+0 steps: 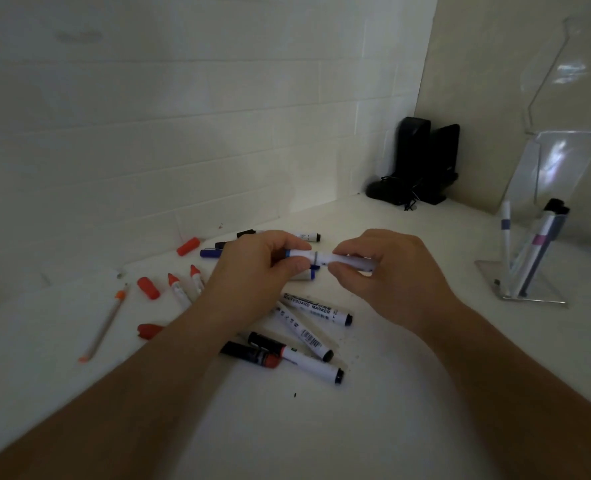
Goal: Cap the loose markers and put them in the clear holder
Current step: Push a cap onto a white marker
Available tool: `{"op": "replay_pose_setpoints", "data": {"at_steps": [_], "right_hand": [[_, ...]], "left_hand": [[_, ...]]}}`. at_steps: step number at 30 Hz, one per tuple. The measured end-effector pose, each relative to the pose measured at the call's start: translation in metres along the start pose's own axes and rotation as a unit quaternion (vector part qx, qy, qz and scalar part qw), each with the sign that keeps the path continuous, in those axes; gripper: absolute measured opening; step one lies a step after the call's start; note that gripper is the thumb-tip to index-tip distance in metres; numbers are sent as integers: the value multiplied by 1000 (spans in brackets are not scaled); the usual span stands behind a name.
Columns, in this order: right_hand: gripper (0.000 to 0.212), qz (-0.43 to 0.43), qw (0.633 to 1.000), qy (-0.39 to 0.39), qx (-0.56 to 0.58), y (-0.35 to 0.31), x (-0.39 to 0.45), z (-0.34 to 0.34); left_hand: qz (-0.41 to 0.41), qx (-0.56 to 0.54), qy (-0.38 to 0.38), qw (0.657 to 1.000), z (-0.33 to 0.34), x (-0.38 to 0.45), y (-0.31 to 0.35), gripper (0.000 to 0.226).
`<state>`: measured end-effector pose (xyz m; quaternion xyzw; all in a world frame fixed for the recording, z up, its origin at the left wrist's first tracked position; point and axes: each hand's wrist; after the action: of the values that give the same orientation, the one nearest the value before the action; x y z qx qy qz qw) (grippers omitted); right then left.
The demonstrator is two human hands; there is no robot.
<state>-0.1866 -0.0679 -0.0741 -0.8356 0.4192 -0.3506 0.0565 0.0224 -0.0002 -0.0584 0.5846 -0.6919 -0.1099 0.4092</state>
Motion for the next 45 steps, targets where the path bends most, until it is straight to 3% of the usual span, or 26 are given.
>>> {"op": "replay_pose_setpoints", "data": {"at_steps": [12, 18, 24, 32, 35, 38, 40, 42, 45], "right_hand": [[21, -24, 999, 31, 23, -10, -1, 0], [23, -4, 999, -33, 16, -8, -2, -8], [31, 6, 999, -42, -12, -7, -4, -14], [23, 80, 996, 2, 49, -6, -6, -19], [21, 75, 997, -8, 20, -15, -5, -18], [16, 33, 995, -43, -84, -34, -1, -19], [25, -20, 991, -31, -132, -44, 2, -24], [37, -45, 989, -44, -135, -47, 4, -36], [35, -53, 988, -56, -134, -45, -6, -64]], "left_hand": [[7, -14, 12, 1000, 1, -2, 3, 13], [14, 9, -32, 999, 0, -4, -1, 8], [17, -11, 7, 1000, -4, -2, 1, 13], [-29, -64, 57, 996, -10, -1, -9, 14], [-27, -99, 61, 993, -7, -1, -8, 14], [11, -140, 60, 988, -2, -3, 3, 13], [52, -173, 48, 982, 2, -5, 10, 13], [83, -181, 28, 980, 6, -8, 16, 13], [124, -195, 9, 973, 11, -12, 25, 21]]}}
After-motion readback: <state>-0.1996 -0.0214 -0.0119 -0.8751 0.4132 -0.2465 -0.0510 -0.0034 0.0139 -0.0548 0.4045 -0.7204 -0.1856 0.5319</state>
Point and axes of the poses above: each hand's wrist, its own x-axis towards the middle knuckle, its own z-axis out of the palm, y = z × x, and after that the axes turned 7 degrees about z, right-handed
